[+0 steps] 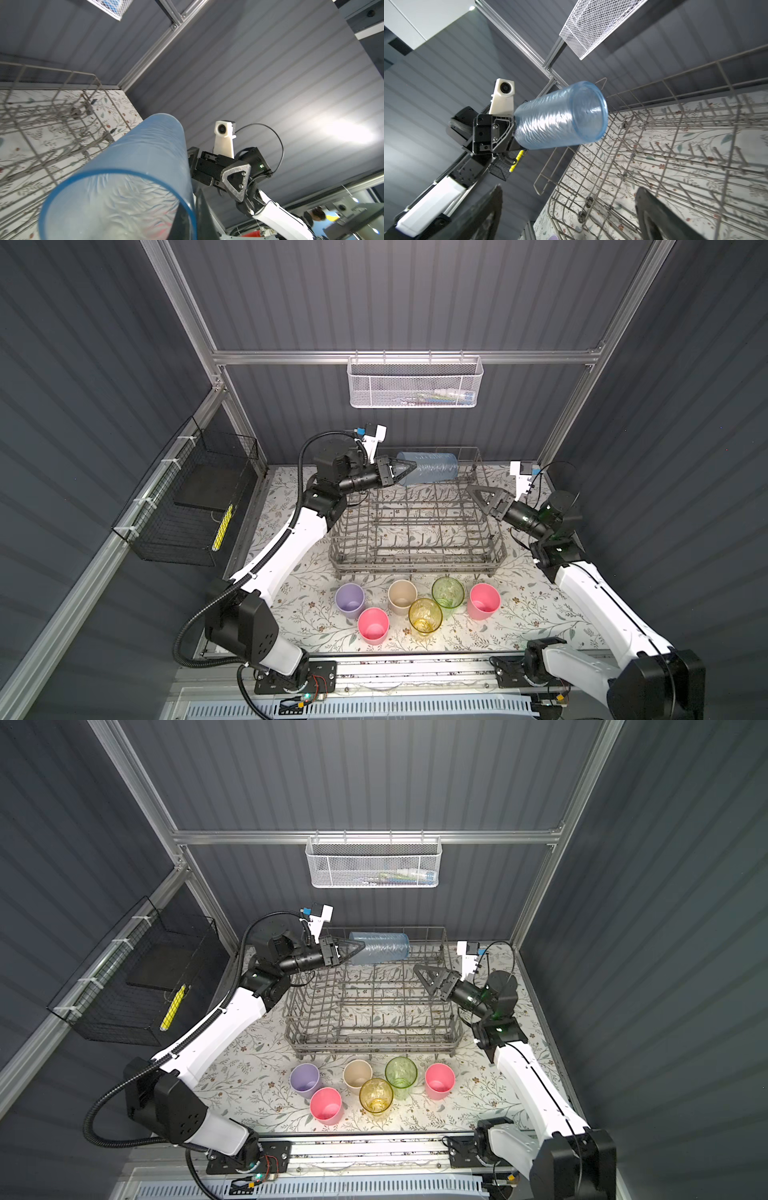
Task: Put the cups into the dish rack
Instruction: 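Carry the blue cup over the rack while the right gripper reaches toward it, then grasp the blue cup with the right gripper and open the left gripper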
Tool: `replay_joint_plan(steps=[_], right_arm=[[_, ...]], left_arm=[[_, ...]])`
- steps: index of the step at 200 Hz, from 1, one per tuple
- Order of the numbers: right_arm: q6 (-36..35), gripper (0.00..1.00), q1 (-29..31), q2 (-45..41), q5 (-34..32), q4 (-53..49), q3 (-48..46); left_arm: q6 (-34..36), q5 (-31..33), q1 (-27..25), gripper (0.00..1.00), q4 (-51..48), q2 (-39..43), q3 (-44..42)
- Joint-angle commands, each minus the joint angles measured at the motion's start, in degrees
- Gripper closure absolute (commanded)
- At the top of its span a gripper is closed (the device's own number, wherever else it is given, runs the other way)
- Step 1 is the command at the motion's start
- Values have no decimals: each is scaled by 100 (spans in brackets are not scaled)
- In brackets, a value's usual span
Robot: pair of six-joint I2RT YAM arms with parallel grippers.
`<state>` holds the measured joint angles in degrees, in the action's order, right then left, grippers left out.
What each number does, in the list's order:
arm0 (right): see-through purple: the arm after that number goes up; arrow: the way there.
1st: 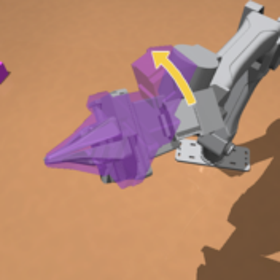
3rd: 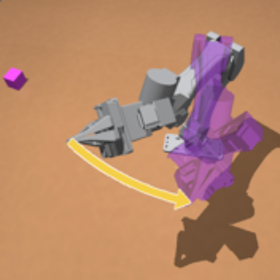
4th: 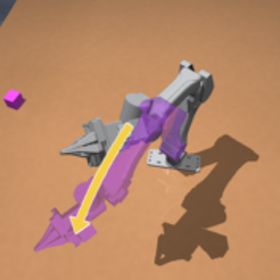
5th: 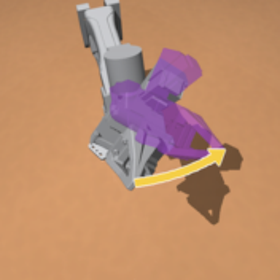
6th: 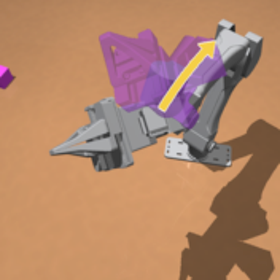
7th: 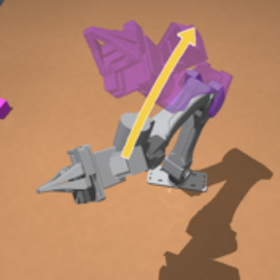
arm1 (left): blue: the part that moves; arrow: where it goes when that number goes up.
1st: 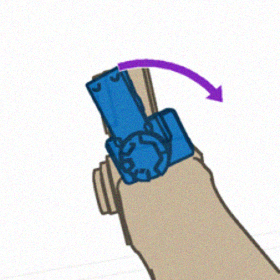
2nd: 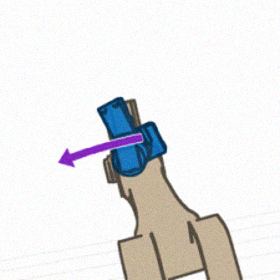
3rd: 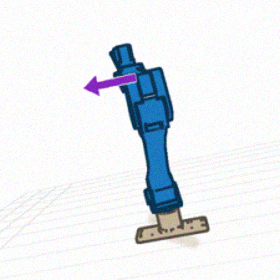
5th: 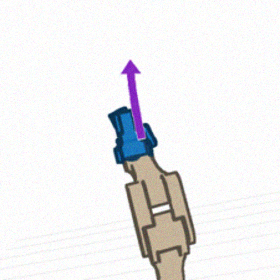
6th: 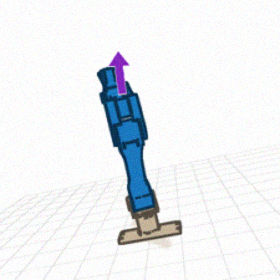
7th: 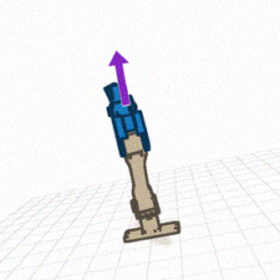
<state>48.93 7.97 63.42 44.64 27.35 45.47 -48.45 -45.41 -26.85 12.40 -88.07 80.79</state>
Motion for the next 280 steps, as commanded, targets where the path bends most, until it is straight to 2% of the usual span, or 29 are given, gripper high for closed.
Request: replay_joint_plan(steps=[1,21,90,156,179,280], right_arm=[[604,1,34,199,335,942,18],[929,1,47,367,417,1338,-17],[1095,1,65,607,449,1506,-20],[1933,1,117,1053,686,2812,-46],[2111,4,135,1124,658,3169,-150],[2095,12,137,859,844,3300,-423]], left_arm=[[-235,-408,-171,100,1070,-32,-181],[-260,-482,-260,100,1260,-113,-255],[-220,-699,-417,100,1379,-169,-267],[-320,-908,-609,100,1618,-416,-306],[-385,-923,-628,100,1738,-473,-310],[-17,-823,-628,100,1316,-359,-196]])
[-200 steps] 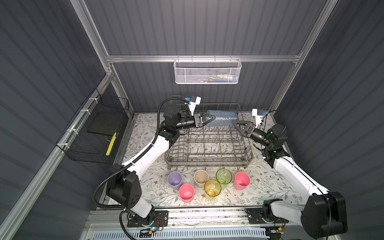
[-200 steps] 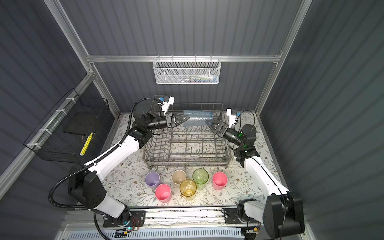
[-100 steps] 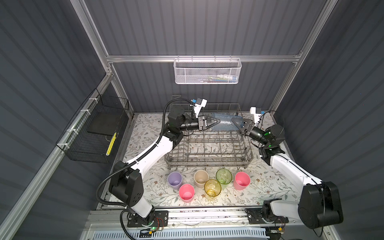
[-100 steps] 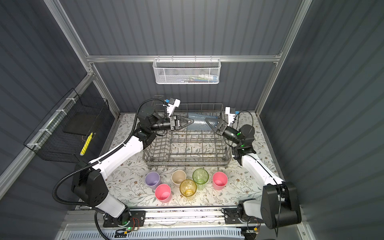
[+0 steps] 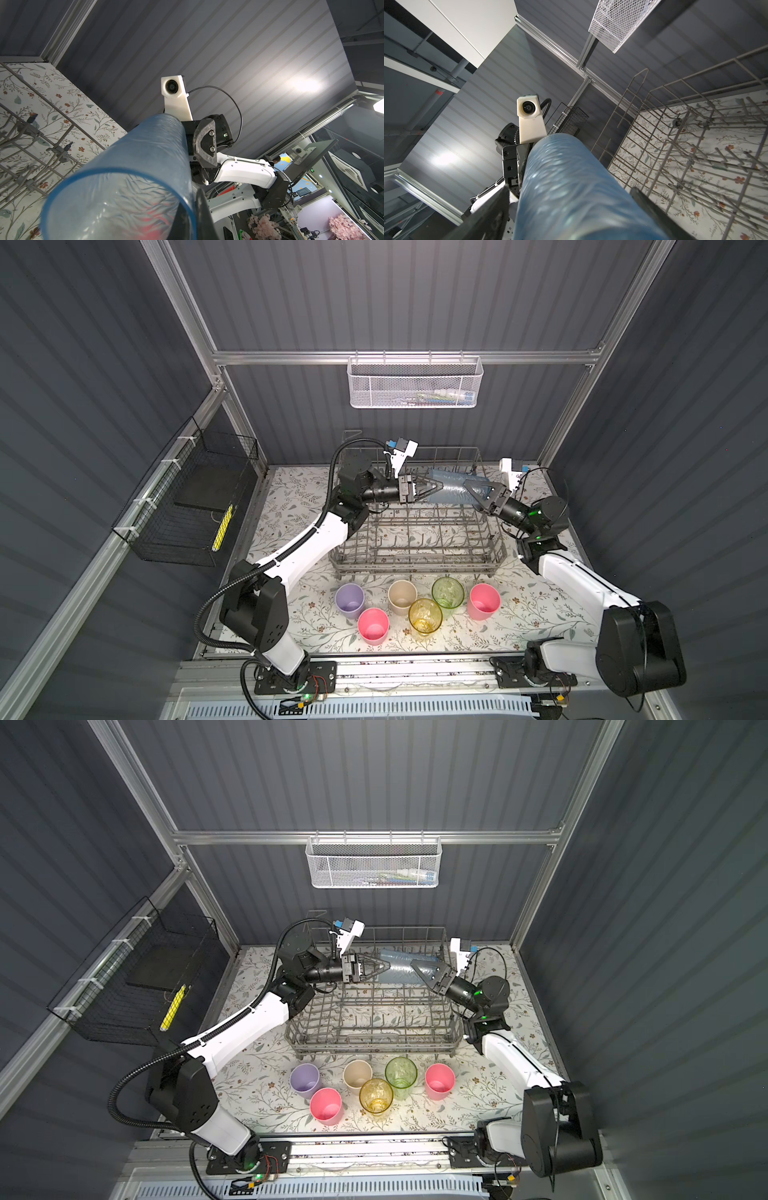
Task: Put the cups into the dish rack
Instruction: 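Grasp the blue cup with the right gripper and open the left gripper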
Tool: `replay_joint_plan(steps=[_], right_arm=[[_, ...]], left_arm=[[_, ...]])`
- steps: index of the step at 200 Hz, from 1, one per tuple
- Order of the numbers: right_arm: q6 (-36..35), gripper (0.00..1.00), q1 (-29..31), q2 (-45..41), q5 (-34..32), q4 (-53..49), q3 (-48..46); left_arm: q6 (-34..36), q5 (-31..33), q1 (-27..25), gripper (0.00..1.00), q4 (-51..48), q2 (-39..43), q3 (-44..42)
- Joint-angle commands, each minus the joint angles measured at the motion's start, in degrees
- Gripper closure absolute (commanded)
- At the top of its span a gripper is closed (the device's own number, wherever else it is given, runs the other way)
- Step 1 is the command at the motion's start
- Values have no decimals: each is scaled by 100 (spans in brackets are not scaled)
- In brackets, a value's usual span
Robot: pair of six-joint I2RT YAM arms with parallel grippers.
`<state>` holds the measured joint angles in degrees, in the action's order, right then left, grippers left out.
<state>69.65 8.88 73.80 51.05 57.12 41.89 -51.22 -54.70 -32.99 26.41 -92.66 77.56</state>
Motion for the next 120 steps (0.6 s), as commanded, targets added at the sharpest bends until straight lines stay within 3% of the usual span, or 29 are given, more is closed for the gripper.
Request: replay_joint_plan(steps=[1,65,120], right_arm=[[23,12,44,-180,204,325,-66],[31,17,35,-277,160,351,-111],[233,32,35,-251,208,676,-155]], left_arm=[[270,103,-14,100,-89,108,124],[417,104,-14,100,-304,196,144],[297,85,-14,100,-163,135,110]])
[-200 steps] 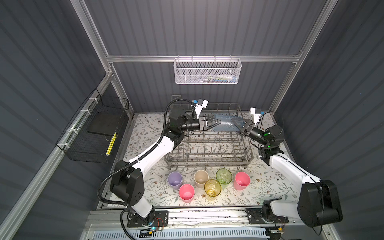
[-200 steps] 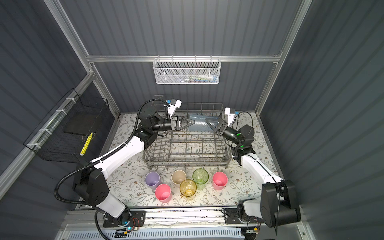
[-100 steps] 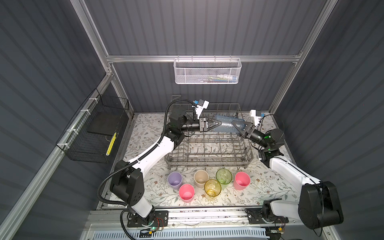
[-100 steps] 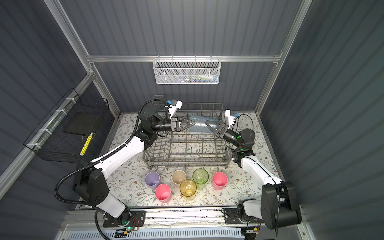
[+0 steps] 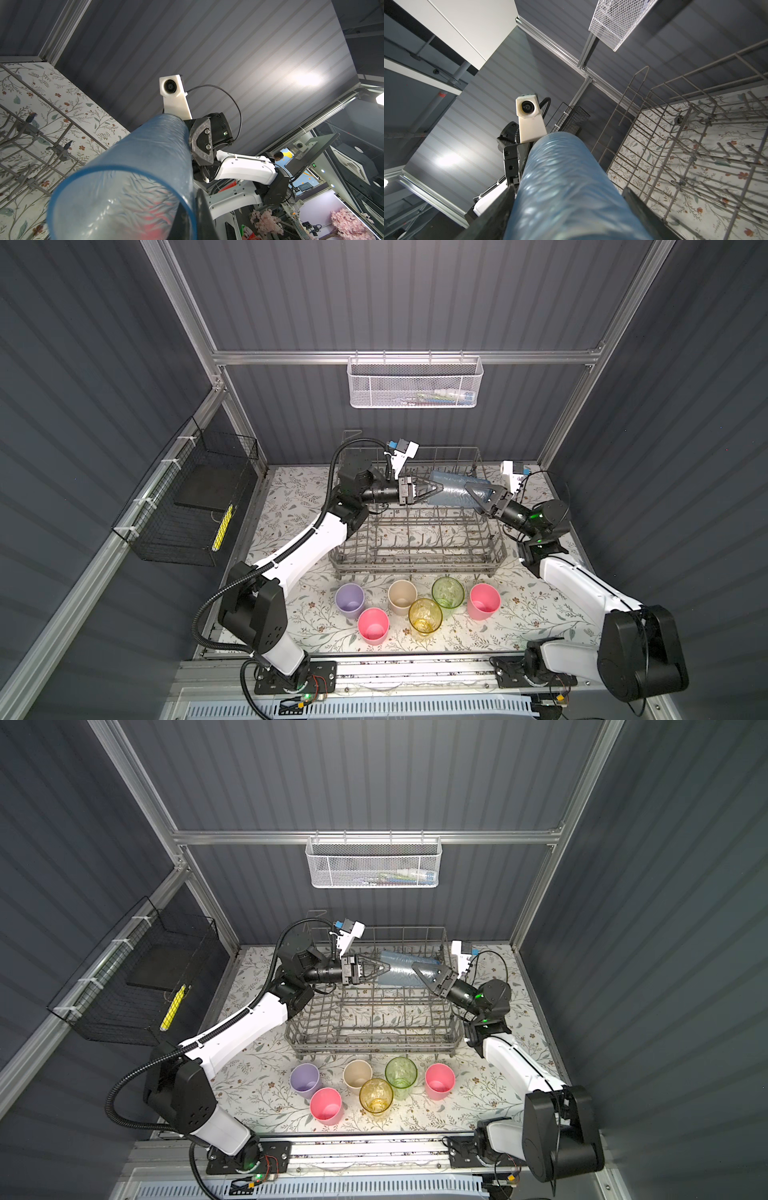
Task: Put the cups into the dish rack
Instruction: 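Grasp the blue cup with the right gripper and open the left gripper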
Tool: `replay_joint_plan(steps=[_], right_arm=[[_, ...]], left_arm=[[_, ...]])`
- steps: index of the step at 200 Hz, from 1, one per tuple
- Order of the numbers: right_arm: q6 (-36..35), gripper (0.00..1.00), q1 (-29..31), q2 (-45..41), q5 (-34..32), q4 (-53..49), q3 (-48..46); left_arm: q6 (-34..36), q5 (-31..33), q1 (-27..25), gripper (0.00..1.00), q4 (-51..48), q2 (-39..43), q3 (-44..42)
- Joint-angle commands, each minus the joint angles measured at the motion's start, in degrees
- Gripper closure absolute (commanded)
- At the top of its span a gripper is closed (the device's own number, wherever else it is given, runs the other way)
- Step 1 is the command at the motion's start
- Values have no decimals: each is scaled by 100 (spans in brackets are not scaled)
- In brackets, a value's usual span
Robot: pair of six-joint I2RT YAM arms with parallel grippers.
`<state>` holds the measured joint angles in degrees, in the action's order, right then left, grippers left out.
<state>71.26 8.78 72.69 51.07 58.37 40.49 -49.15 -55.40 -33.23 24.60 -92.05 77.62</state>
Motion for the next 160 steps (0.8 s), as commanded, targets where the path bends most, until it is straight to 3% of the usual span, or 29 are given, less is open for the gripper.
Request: replay_joint_plan(steps=[1,30,56,83,123,160], right_arm=[[71,32,50,-140,208,556,-19],[123,53,45,-155,219,670,-59],[133,64,39,-174,197,702,-98],[106,71,19,-263,127,746,-152],[-125,80,-76,-490,101,404,-180],[-239,81,-185,-614,70,219,-207]], left_arm=[[85,154,10,100,18,73,104],[72,155,10,100,12,56,140],[165,292,10,100,-109,99,146],[372,432,10,88,-435,175,177],[652,707,18,78,-746,318,149],[656,722,19,70,-789,293,165]])
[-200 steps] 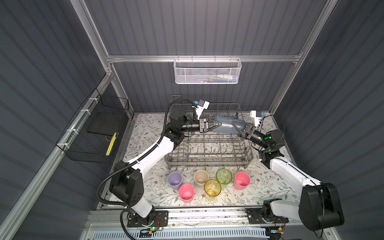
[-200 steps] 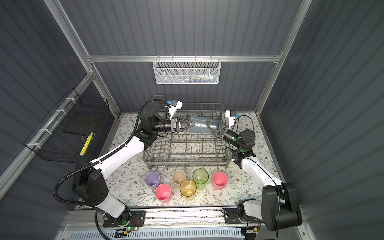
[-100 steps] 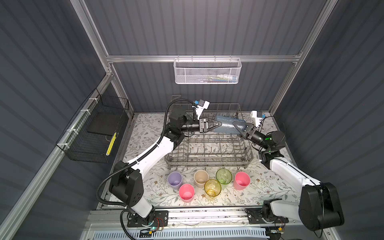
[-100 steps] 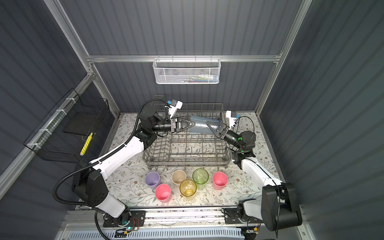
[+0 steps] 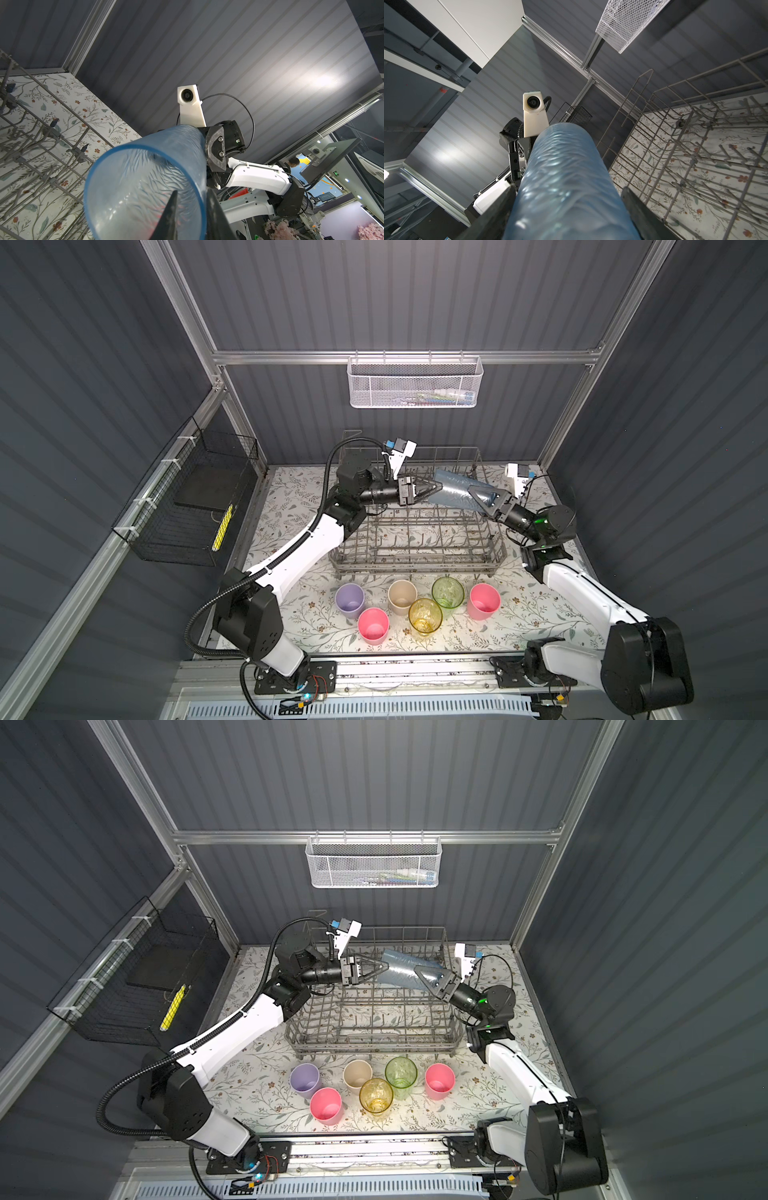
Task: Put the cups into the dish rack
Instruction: 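Grasp the blue cup with the right gripper and open the left gripper, then swing the blue cup upside down over the rack with the right gripper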
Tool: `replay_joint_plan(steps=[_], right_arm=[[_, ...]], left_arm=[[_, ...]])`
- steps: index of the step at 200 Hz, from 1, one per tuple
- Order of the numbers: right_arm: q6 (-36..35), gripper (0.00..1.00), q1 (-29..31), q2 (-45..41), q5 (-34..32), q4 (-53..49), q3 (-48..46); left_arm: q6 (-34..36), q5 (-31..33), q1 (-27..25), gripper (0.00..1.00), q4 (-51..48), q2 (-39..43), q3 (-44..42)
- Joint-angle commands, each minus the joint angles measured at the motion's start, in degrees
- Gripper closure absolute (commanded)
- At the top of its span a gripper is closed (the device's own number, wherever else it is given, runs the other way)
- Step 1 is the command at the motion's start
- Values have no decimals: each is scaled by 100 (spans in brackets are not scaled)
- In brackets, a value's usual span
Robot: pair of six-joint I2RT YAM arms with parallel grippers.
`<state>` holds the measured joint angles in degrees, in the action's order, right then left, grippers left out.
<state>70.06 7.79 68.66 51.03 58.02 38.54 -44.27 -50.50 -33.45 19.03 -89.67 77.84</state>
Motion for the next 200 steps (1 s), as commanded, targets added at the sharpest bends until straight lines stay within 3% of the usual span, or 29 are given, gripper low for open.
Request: replay_joint_plan(steps=[1,33,104,126,142,165,200], right_arm=[[-113,81,-90,-212,74,254,-13],[-85,81,-202,-274,98,238,-23],[-555,82,-477,-601,175,-801,103],[-1537,82,-591,-862,112,-2599,529],[-2883,82,-584,-1001,-271,-4635,1160],[-4337,82,-568,-920,-1266,-6826,2114],[-5571,81,-319,-71,-2803,-8855,3499]], left_arm=[[167,233,36,69,-232,55,143],[293,401,41,62,-350,129,126],[982,1065,57,60,-1153,465,130],[1350,1310,86,60,-1633,675,159],[1606,1514,92,60,-1972,832,144],[1903,1796,102,60,-2340,1032,69],[2116,2138,98,52,-2712,1125,-68]])
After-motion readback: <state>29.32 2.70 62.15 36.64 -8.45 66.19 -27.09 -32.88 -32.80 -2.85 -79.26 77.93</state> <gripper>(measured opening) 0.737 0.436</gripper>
